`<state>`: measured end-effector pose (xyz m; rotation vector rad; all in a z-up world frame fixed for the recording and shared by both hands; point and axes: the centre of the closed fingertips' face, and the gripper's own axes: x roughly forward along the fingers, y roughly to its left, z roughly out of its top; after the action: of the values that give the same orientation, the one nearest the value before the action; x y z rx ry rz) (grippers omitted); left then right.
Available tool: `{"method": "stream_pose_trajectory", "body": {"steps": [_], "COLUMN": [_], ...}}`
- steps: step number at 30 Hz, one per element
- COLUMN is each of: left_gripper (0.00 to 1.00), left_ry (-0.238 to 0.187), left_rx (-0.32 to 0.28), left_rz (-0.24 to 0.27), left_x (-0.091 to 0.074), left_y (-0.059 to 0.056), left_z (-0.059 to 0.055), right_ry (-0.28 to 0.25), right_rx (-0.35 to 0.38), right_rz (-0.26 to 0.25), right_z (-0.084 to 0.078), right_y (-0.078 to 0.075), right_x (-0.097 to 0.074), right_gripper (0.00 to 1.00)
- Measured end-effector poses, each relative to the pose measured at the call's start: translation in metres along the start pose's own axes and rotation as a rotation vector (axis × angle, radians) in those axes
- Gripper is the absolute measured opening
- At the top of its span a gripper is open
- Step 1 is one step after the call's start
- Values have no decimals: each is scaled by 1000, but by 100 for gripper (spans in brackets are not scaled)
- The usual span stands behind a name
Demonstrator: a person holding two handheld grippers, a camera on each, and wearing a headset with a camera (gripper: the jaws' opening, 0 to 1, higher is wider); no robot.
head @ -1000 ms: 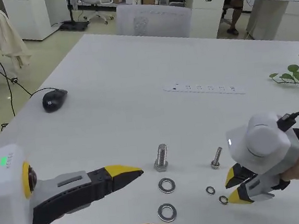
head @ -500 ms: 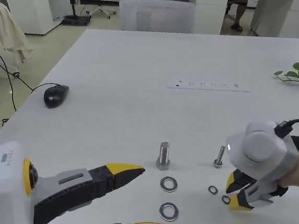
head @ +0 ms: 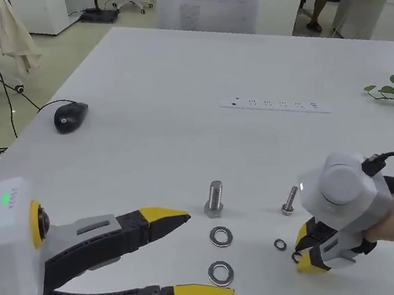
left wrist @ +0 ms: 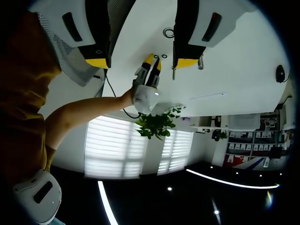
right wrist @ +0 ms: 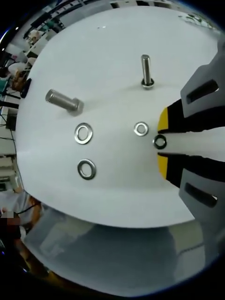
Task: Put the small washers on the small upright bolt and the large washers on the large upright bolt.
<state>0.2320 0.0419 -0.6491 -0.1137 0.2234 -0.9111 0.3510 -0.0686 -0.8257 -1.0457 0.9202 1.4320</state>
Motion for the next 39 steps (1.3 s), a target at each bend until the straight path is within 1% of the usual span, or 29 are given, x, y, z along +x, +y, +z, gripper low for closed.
{"method": "stream_pose_trajectory", "body": {"steps": [5, 8, 13, 17, 19, 23, 25, 28, 33, 39], "left_gripper": [52, 52, 52, 52, 52, 52, 52, 52, 52, 52], "left_ry": [6, 11, 10, 7, 8, 9, 12, 14, 13, 13], "left_rx": [-3, -3, 0, 3, 6, 7, 7, 6, 4, 7], "left_rz": [-3, -2, -3, -5, -5, -2, 0, 3, 1, -7], "left_x": [0, 0, 1, 1, 2, 0, -1, -2, 0, 3], "left_y": [-2, -3, -5, -7, -8, -9, -9, -9, -8, -8], "left_z": [-2, -3, -2, 0, 1, 1, 0, 0, 0, 1], "right_ry": [3, 17, 36, 30, 18, 13, 4, -3, 4, -10], "right_rx": [5, -8, -5, -10, 11, 9, 31, 27, 19, 18], "right_rz": [-13, -19, -34, -40, -39, -45, -44, -59, -87, -128], "right_z": [0, 1, 0, 0, 0, 0, 1, 1, -1, 5], "right_y": [-1, 0, 0, 0, -1, -1, -2, -6, -17, -34], "right_x": [0, 0, 0, -1, -2, -2, -3, -10, -25, -43], "right_gripper": [15, 14, 13, 12, 12, 12, 12, 12, 12, 12]}}
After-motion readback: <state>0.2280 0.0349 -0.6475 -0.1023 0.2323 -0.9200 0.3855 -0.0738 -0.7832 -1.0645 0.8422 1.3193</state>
